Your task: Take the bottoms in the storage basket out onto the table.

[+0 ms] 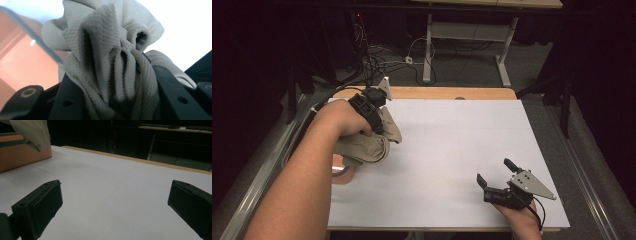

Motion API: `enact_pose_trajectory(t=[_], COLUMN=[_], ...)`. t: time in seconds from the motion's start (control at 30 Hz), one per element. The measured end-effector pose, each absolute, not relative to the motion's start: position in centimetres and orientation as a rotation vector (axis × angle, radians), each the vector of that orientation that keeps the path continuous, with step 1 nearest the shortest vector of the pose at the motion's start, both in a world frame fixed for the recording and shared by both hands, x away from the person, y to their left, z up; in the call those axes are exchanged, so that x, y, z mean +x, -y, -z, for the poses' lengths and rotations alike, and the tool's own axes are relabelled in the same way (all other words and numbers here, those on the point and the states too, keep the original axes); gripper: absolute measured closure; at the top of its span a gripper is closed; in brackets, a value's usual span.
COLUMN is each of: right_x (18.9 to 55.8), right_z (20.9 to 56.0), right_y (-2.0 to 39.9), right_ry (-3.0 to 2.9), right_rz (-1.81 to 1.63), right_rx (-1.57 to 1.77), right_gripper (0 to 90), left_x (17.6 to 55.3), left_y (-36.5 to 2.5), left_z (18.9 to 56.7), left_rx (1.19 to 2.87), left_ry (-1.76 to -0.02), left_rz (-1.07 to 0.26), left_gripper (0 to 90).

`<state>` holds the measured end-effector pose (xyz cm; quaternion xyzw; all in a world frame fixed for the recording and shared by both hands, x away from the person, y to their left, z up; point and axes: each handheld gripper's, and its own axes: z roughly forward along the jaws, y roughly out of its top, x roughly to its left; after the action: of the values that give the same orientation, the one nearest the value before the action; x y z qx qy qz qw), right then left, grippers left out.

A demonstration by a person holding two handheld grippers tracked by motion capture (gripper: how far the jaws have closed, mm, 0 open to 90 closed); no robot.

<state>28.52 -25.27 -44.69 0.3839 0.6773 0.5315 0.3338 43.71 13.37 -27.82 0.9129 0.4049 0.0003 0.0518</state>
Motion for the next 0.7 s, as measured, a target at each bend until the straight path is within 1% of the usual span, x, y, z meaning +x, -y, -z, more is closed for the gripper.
enact_pose_trajectory(t=[0.37, 0.7], right_x=[28.6, 28.5], right_z=[44.6, 44.7], right_y=[25.4, 25.1], right_ry=[-1.766, -1.778], right_rz=[-1.391, -1.397], right_rx=[0.999, 0.989], right_gripper=[0.0, 0.0], left_x=[43.5, 43.3], left_y=[-10.5, -8.9], left_z=[29.6, 30.7], left_rx=[2.788, 2.79], left_ry=[-1.144, -1.094], left_rz=[0.028, 0.005], left_gripper=[62.5, 62.2])
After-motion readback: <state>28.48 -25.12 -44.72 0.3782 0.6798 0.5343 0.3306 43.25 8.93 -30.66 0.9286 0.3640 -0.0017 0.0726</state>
